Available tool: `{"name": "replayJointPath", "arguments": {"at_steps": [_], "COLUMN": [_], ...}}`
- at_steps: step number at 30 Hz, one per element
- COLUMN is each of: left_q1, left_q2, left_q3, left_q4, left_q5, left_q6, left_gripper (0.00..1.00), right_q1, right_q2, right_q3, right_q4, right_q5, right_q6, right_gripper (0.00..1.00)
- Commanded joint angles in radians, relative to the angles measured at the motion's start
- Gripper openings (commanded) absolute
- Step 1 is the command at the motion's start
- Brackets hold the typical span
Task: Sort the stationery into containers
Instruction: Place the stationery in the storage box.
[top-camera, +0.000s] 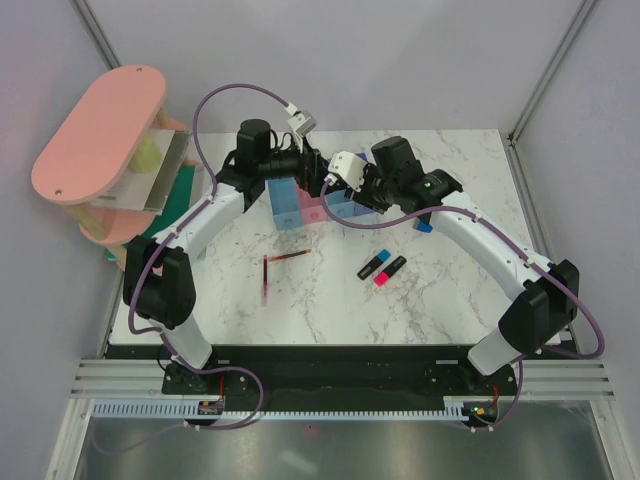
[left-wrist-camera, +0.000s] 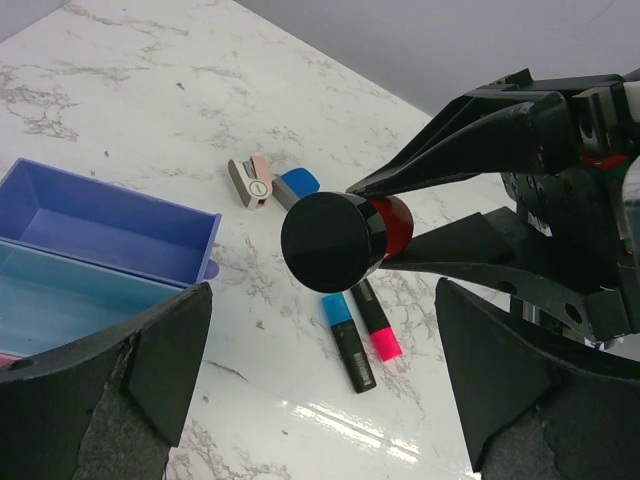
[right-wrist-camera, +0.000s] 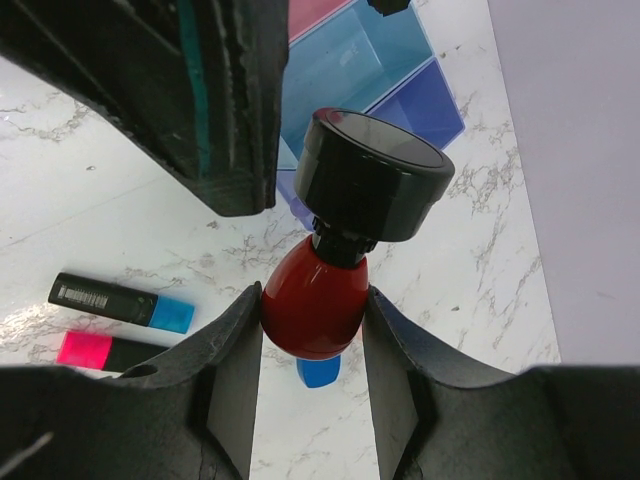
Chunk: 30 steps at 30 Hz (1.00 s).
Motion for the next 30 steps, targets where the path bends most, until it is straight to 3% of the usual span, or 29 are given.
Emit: {"name": "replayJointPath", "arguments": {"at_steps": [1, 30], "left_q1": [0.004, -0.003], "left_q2": [-0.006, 0.056], "left_q3": [0.012, 0.036], "left_q4": [0.067, 0.059], "left_q5": [0.041, -0.119], "left_q6": [-0.051, 0.038], "left_gripper": [1.0, 1.0], "right_q1": [0.009, 0.048], "right_q2": [-0.004, -0.065], "right_q3": [0.047, 0.107], "right_q4": [0.019, -0.055], "right_q5": [0.001, -0.021], "right_q6": [0.022, 0.051], "right_gripper": [0.4, 0.38]}}
